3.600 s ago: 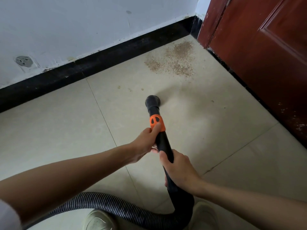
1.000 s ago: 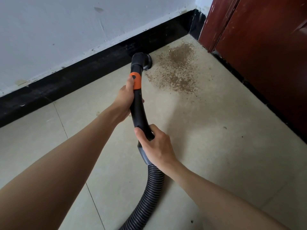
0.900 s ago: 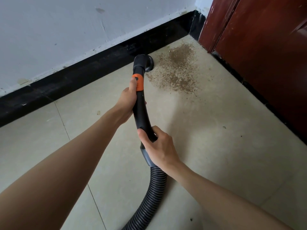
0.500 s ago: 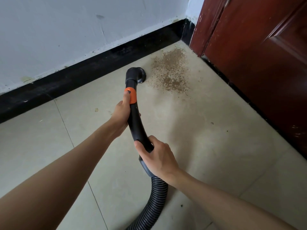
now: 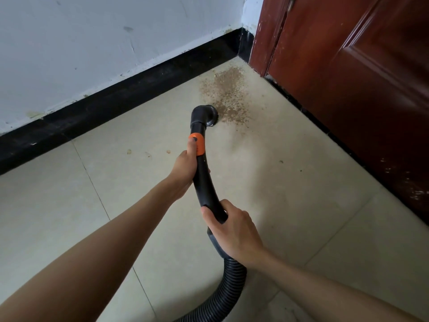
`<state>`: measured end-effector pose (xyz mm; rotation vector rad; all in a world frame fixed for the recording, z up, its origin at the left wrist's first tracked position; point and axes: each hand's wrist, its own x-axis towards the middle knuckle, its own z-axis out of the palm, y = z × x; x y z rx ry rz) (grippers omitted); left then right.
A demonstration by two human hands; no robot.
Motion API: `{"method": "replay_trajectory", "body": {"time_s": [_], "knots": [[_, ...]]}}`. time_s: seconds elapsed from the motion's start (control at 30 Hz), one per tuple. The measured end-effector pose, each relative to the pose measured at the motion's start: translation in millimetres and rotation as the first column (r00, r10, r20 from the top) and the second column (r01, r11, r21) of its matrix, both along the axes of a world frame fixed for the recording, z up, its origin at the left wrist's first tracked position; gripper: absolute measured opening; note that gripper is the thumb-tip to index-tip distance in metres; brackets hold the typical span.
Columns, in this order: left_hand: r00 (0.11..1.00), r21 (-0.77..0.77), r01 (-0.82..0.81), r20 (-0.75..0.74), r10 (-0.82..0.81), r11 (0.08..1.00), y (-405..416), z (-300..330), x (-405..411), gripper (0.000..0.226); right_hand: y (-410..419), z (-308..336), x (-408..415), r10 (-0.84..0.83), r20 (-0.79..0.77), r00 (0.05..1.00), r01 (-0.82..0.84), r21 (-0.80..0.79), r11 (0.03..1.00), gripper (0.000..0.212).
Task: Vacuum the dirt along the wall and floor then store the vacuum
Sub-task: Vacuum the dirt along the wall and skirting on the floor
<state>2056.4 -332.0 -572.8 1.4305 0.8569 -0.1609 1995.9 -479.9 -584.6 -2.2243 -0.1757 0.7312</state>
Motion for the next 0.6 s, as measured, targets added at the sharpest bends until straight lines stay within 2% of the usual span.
{"method": "replay_trajectory", "body": {"time_s": [0.43,0.6], "knots": [[0.984,-0.08,0.178,0.019,-0.177,0.981,-56,-4,-1,0.052,-46,6,-22,-0.104,0.044,0.994,0.107,-0.067,0.992,0.035],[0.981,-0.078,0.194,0.018,-0.193,0.978,-58,-4,5,0.051,-45,9,-19,-0.098,0.052,0.994,0.102,-0.083,0.991,0.034]]}}
